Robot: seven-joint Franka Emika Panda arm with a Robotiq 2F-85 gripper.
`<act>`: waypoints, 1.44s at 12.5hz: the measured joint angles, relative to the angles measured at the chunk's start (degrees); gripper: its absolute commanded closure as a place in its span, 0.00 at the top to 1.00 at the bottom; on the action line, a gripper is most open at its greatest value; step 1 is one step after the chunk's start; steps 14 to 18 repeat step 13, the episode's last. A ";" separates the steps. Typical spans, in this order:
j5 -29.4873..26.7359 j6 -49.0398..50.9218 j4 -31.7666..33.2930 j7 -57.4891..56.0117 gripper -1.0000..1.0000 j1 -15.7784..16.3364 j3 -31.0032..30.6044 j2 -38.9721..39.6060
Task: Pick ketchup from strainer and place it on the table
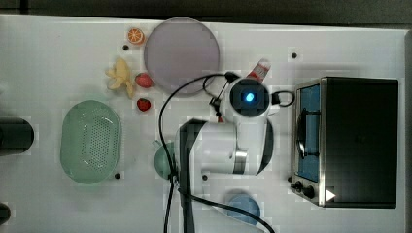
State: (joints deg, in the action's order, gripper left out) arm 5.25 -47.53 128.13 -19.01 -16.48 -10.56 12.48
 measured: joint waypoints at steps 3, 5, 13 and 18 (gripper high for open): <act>0.07 -5.48 2.57 -0.07 0.94 1.45 -0.80 7.11; -0.34 -7.02 2.91 -0.14 1.00 2.44 -0.85 11.34; 0.18 4.48 -2.24 -0.28 1.00 2.32 -1.39 -5.90; 0.18 4.48 -2.24 -0.28 1.00 2.32 -1.39 -5.90</act>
